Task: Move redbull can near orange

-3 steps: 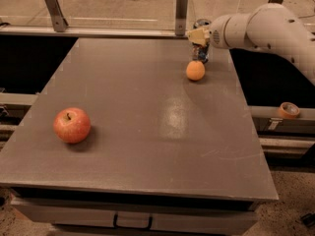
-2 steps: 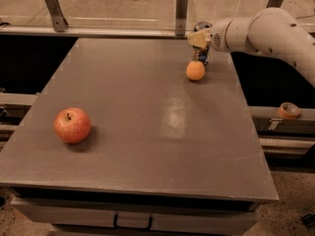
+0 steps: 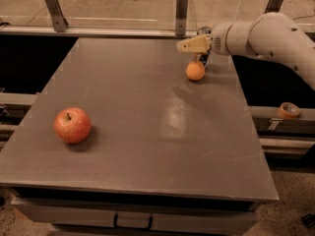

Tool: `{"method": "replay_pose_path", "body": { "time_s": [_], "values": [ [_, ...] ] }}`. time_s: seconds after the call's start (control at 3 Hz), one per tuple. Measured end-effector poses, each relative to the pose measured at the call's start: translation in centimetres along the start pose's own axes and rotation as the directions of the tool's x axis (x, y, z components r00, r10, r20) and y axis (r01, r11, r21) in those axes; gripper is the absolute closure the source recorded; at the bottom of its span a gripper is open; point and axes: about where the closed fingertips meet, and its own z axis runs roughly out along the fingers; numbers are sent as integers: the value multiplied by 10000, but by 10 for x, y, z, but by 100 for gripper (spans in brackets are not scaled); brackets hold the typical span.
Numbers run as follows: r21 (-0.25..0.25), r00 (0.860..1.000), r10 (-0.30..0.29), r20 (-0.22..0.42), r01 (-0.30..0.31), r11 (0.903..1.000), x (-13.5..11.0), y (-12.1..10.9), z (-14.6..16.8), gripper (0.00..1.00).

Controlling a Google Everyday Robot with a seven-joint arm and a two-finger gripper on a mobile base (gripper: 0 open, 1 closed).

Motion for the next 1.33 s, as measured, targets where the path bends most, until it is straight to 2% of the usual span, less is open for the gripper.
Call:
{"method": "replay_pose_path", "body": {
  "time_s": [0.33,0.67,1.0,1.33],
  "values": [
    [54,10000,17,-22,-17,10000,1,-1,-1,0],
    [25,9996,-276,51,275,9996,-13,-8,-16,0],
    [-27,9936,-988,549,991,9951,-62,-26,-70,0],
    [298,9581,-2497,1407,2479,9683,-132,-37,-152,0]
  ]
}}
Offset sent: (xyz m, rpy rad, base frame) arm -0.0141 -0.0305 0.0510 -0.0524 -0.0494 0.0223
